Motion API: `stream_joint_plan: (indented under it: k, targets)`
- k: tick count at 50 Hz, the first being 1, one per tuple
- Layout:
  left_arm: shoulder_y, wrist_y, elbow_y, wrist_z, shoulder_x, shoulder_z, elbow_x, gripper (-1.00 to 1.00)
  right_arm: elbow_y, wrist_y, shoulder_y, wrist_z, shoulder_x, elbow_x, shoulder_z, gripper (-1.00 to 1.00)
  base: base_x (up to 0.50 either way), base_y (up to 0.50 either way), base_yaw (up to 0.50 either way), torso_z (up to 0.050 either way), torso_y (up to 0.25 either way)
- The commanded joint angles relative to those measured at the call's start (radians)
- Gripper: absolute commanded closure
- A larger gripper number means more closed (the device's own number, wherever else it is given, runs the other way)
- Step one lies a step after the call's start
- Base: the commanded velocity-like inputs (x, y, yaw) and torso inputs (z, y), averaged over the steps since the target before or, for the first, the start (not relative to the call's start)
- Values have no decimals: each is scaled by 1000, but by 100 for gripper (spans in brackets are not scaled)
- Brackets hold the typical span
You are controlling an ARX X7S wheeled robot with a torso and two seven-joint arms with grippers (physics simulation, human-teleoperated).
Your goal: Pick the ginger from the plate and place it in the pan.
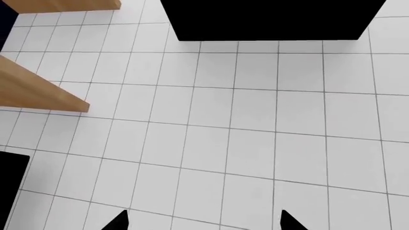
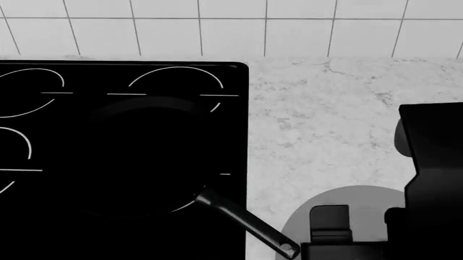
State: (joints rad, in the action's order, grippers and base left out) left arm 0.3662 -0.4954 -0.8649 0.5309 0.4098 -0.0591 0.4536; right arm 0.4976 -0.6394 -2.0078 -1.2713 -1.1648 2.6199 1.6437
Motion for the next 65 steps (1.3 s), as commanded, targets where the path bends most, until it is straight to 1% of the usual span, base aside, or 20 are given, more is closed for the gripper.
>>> stream_joint_plan:
  k: [1,65]
  targets:
    - [0,8,8,1,2,5,-2,-100,-9,5,27,11,-1,-12,11,-100,0,0,0,0,0]
    - [-10,48,32,4,19,9,1,-100,-73,26,150,103,36,-82,42,-100,0,0,0,0,0]
